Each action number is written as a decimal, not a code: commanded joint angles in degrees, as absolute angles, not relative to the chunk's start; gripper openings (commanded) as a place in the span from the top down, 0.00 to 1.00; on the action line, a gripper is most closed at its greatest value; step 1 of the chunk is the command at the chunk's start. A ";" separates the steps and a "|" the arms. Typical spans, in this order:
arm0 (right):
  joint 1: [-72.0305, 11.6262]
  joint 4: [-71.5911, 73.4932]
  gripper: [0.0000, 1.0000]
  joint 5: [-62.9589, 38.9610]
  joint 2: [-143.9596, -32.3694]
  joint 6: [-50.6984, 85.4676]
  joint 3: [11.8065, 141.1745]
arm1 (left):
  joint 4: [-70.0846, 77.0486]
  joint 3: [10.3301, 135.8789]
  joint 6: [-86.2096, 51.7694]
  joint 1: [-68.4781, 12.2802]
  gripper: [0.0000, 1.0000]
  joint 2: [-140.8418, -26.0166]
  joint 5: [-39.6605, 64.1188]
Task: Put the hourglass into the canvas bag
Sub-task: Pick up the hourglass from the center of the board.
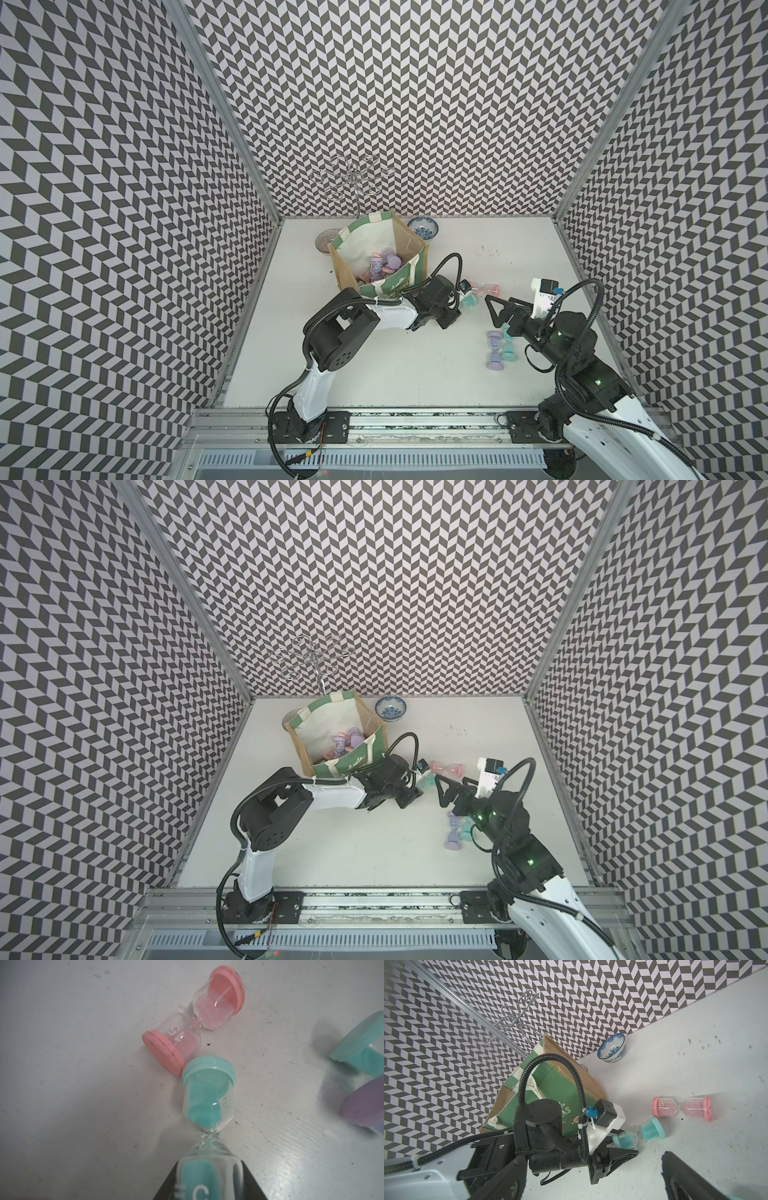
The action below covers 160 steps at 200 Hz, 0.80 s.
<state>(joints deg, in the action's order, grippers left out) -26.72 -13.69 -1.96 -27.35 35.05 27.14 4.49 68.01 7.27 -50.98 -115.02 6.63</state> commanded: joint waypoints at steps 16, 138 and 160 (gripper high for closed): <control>-26.47 -10.13 0.01 -2.77 -26.58 34.81 27.41 | 7.38 66.93 5.58 -51.82 0.69 -109.79 6.02; -26.54 -3.23 0.01 -11.12 -26.89 32.74 28.36 | 3.71 62.16 -1.58 -52.50 0.72 -88.73 3.78; -26.53 -1.31 0.01 -13.77 -27.45 31.24 28.15 | 1.80 61.59 -2.94 -52.48 0.73 -84.96 1.24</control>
